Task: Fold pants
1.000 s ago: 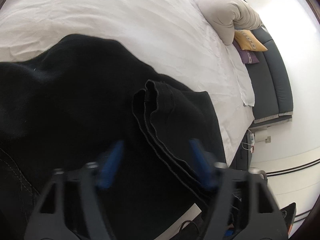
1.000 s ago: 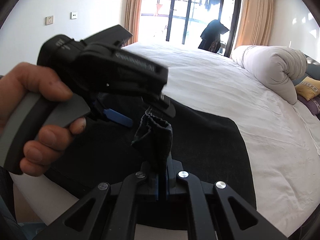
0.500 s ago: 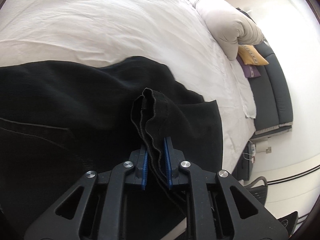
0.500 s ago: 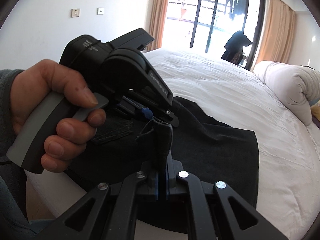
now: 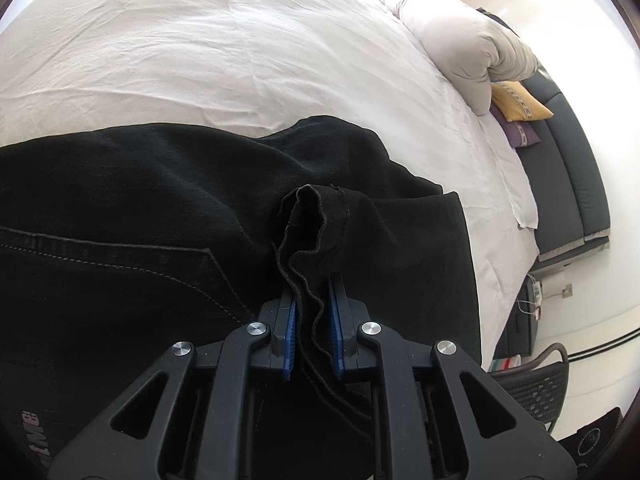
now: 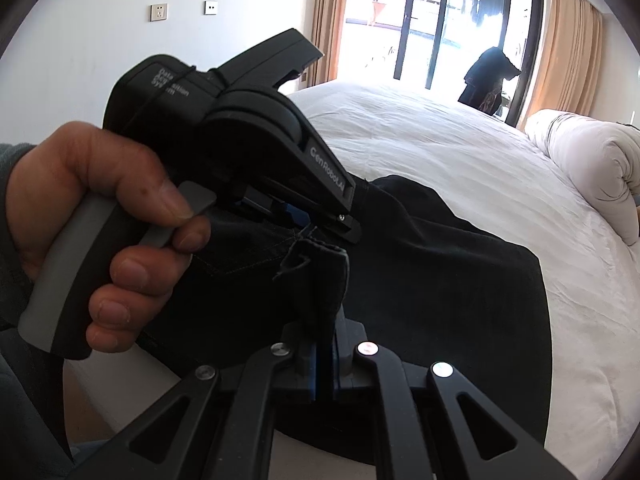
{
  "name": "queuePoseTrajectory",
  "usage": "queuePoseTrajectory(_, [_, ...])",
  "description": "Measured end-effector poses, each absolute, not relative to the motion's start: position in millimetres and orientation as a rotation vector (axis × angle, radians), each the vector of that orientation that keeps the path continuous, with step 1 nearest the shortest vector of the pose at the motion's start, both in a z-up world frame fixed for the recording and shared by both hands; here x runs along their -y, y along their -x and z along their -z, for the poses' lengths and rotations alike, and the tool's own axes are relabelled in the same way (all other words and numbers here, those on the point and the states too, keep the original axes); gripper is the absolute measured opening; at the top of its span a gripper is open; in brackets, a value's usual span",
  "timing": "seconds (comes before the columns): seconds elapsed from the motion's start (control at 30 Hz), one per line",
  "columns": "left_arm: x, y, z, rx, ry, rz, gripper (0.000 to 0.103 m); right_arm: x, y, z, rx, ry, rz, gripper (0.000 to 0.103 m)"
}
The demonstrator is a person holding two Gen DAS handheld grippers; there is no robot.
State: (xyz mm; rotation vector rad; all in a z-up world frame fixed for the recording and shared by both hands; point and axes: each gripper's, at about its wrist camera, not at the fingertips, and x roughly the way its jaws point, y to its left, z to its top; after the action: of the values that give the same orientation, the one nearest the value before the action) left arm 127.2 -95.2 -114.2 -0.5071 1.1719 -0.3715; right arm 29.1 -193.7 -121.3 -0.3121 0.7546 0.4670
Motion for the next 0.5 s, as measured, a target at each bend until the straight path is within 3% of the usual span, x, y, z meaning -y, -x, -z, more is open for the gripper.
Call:
queuePoseTrajectory(0.4, [86.5, -118.6, 125.7, -1.174, 0.449, 0.342, 0.013, 178.4, -33.2, 155.7, -0.813, 0.328, -0.508, 0.011])
queuePoseTrajectory(0.5, [85.5, -120.0, 128.4, -1.178, 0.457, 0.352, 0.013, 179.4, -34.1, 161.6, -0.824, 0.306, -0.51, 0.017])
